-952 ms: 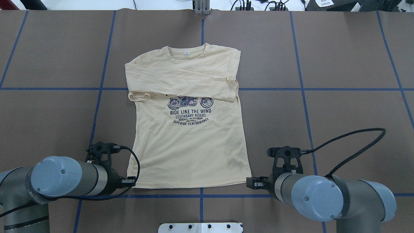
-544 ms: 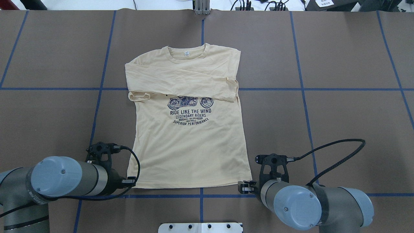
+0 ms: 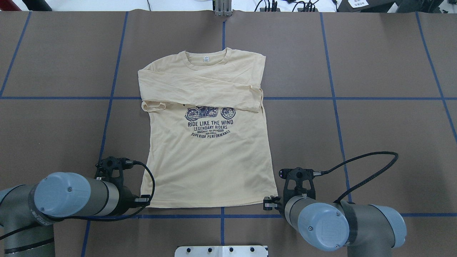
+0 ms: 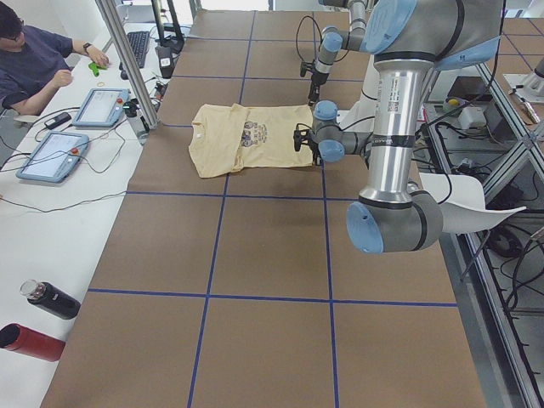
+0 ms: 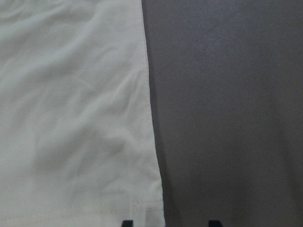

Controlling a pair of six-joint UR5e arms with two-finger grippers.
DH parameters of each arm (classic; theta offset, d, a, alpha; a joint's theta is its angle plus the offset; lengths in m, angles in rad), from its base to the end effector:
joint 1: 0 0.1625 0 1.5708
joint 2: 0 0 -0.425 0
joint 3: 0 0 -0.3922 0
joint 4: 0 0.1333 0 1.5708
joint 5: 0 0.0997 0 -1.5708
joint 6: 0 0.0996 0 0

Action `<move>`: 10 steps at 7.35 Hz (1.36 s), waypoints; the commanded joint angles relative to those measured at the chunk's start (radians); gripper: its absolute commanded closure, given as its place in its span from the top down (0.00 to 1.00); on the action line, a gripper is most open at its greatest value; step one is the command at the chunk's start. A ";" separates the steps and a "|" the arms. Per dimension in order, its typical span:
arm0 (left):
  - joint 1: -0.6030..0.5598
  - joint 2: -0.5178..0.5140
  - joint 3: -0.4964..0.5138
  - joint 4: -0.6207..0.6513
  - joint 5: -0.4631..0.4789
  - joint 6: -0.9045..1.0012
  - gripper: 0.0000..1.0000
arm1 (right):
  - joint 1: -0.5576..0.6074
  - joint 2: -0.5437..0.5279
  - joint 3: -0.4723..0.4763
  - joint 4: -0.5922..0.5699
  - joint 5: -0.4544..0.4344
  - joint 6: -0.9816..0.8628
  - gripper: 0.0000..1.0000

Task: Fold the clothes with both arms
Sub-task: 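Grasp the hem corners nearest the robot with both grippers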

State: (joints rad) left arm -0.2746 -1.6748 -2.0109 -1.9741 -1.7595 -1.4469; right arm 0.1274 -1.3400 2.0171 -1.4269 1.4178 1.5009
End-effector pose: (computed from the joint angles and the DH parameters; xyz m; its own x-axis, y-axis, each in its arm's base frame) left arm 0.4669 -0.2506 0.3583 0.5724 -0.0351 -0.8192 0.0494 0.9987 -0.0083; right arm -0.5196 -0.2163 0.3246 0.6908 0.0189 0.7228 -0.1884 0.9698 0.1547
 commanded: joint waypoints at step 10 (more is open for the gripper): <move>0.000 0.001 -0.006 0.000 -0.002 -0.001 0.00 | 0.006 0.051 -0.051 -0.010 -0.028 -0.004 0.34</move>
State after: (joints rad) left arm -0.2746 -1.6738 -2.0165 -1.9742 -1.7610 -1.4481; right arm 0.1343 -1.2897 1.9677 -1.4365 1.3898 1.4971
